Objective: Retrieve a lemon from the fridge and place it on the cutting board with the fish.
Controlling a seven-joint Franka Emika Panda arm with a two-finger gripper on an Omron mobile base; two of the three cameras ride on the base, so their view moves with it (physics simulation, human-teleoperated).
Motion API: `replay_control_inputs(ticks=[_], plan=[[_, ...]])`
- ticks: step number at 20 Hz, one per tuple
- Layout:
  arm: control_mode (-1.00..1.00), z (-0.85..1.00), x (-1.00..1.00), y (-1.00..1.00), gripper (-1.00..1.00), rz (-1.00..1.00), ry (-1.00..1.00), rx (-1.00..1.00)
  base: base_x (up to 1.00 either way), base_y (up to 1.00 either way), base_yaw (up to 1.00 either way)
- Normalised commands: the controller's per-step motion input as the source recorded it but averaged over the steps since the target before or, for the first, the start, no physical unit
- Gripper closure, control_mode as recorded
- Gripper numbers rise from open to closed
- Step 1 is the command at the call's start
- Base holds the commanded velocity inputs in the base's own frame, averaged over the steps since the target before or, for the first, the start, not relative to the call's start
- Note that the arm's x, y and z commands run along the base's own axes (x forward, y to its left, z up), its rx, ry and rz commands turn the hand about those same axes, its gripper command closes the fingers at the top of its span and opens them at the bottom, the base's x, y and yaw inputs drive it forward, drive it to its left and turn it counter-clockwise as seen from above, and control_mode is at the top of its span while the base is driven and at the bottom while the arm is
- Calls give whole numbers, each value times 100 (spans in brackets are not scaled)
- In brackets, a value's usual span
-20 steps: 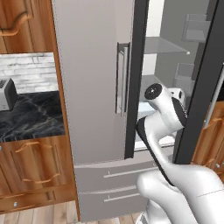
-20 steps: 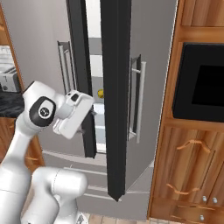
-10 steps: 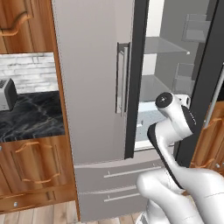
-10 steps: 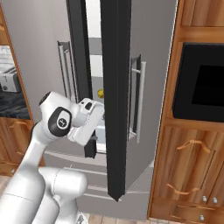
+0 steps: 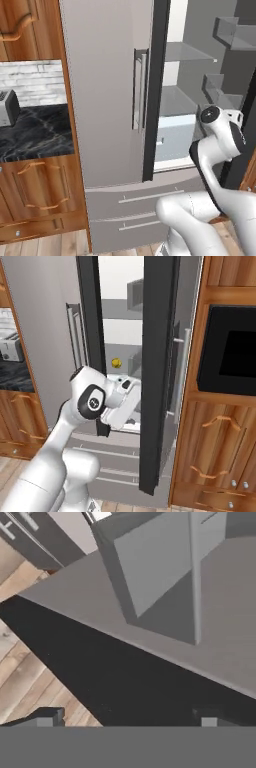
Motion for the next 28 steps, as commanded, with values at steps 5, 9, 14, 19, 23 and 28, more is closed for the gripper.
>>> replay_control_inputs(ticks=[5,9,14,19,23,28], plan=[[-100,-10,-59,-100,-100,-32,0,0,0,0,0],[-100,39,-67,8,-100,-20,-17,0,0,0,0],[-100,15,-6,100,-100,-22,-24,6,0,0,0],[-100,-1,37,73,-100,-43,-28,41,0,0,0],[-100,0,24,88,-100,-31,-31,46,0,0,0],[-100,3,0,100,-100,-4,-40,41,0,0,0]])
